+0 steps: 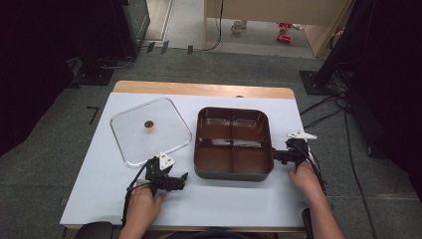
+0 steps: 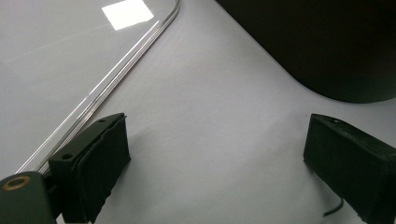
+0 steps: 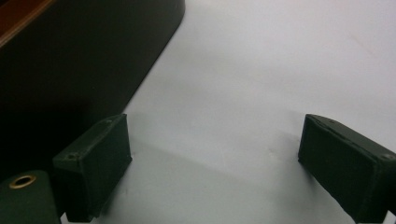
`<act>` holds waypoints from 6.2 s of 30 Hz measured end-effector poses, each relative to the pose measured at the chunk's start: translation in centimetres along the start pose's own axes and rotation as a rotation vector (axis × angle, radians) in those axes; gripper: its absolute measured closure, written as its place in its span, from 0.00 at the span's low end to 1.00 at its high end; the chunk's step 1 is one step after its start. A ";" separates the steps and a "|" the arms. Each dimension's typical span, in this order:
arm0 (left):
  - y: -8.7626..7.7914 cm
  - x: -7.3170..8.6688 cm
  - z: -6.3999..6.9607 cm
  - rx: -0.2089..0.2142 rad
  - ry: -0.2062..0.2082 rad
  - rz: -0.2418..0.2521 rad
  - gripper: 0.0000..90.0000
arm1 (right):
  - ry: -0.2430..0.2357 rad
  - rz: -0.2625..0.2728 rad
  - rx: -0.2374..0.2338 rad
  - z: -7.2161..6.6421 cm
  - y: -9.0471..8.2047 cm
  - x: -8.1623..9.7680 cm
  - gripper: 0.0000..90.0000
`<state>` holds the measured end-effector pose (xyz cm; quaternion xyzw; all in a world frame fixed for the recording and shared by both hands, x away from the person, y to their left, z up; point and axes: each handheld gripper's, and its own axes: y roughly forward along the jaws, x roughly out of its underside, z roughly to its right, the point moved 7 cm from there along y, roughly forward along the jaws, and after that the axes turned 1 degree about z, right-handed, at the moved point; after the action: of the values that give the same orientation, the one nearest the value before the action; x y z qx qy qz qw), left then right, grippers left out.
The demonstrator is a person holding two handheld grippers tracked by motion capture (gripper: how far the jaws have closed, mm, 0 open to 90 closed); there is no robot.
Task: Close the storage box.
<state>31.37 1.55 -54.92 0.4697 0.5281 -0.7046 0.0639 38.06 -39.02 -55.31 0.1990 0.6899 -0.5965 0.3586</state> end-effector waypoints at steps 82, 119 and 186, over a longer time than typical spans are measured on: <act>-1.7 -3.0 0.4 0.100 0.031 -0.088 0.29 | 0.000 -0.001 0.000 0.0 0.0 0.0 0.10; -0.6 -6.0 -7.1 0.038 -0.019 -0.055 0.36 | 0.001 -0.001 0.000 0.0 0.0 0.0 0.10; 3.4 -6.4 -16.7 -0.113 -0.110 -0.075 0.64 | 0.000 0.000 0.000 0.0 0.0 0.0 0.10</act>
<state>46.84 10.91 -52.60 0.4059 0.5800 -0.7002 0.0931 38.05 -39.01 -55.31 0.1993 0.6897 -0.5966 0.3587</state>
